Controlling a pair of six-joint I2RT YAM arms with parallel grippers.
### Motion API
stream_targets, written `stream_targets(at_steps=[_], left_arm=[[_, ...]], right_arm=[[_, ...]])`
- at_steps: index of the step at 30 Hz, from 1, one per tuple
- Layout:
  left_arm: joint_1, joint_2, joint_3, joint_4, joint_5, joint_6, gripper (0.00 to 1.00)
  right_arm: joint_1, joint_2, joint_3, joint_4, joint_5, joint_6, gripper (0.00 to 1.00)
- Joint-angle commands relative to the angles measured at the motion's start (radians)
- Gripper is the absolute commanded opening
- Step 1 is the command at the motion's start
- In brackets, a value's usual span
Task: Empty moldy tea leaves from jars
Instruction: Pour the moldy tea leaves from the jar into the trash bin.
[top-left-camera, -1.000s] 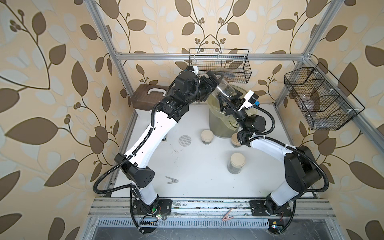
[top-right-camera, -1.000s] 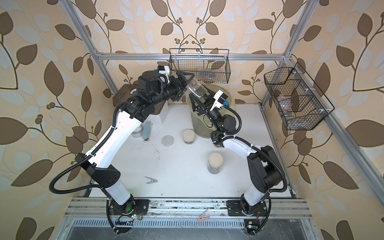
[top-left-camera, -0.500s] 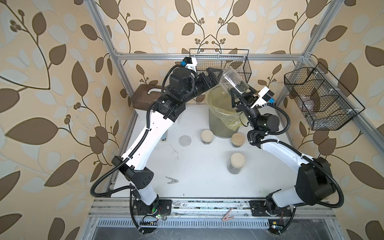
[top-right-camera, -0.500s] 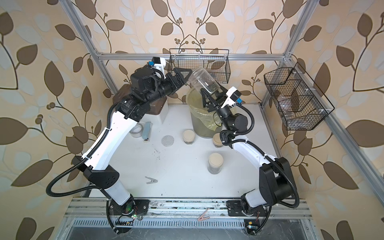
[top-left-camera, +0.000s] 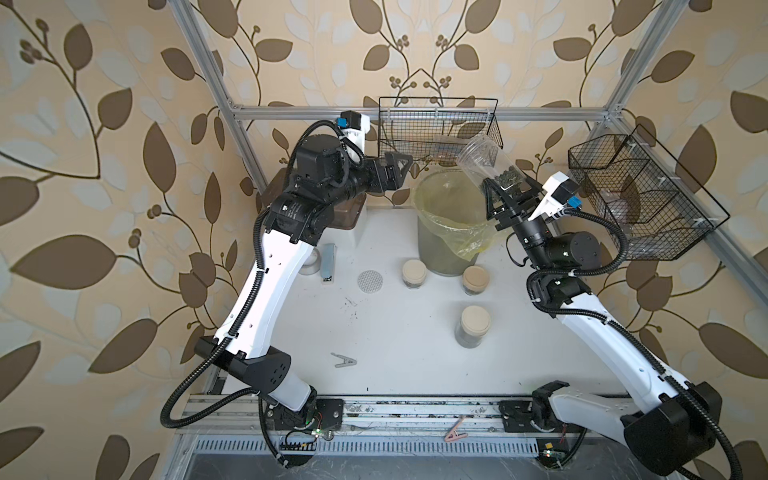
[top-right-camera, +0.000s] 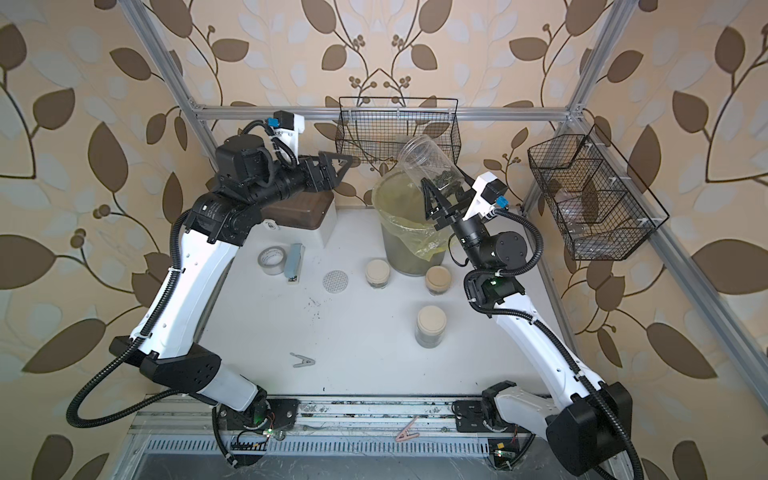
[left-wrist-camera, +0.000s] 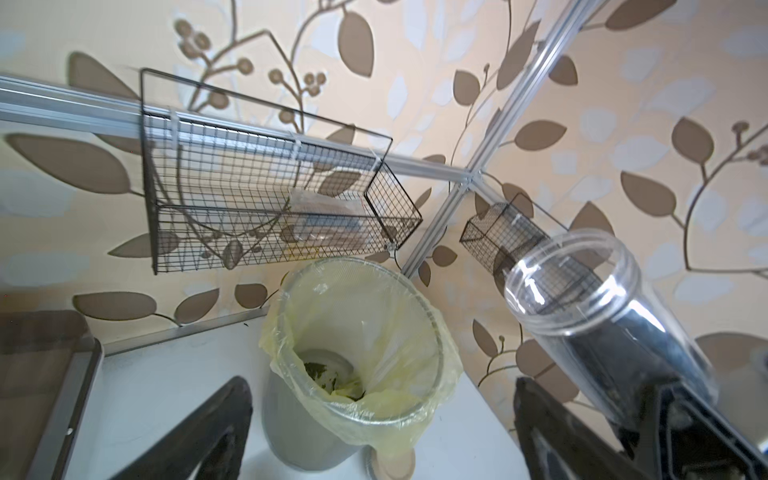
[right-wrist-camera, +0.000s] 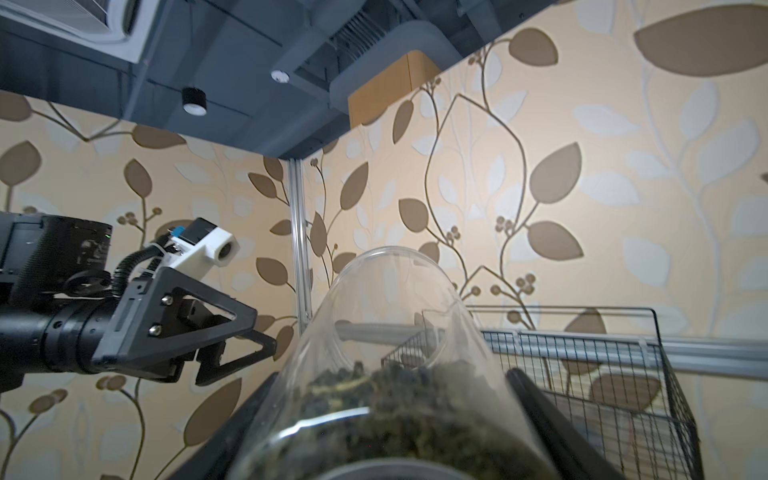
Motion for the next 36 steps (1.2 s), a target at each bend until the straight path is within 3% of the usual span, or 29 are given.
stream_targets(at_steps=[1, 6, 18, 30, 36], left_arm=[[0.004, -0.004, -0.056, 0.028, 0.130, 0.149, 0.99], [0.010, 0.071, -0.020, 0.038, 0.250, 0.225, 0.99], [0.011, 0.129, -0.018, 0.079, 0.293, 0.239, 0.99], [0.011, 0.160, -0.007, 0.105, 0.291, 0.250, 0.99], [0.011, 0.178, -0.006, 0.146, 0.378, 0.266, 0.99]], right_arm=[[-0.010, -0.014, 0.009, -0.193, 0.061, -0.034, 0.51], [-0.013, 0.022, 0.097, -0.402, 0.111, -0.027, 0.50], [-0.056, 0.089, 0.181, -0.585, 0.131, 0.022, 0.50], [-0.064, 0.104, 0.152, -0.473, 0.132, 0.086, 0.49], [-0.064, 0.079, 0.145, -0.480, 0.145, 0.108, 0.49]])
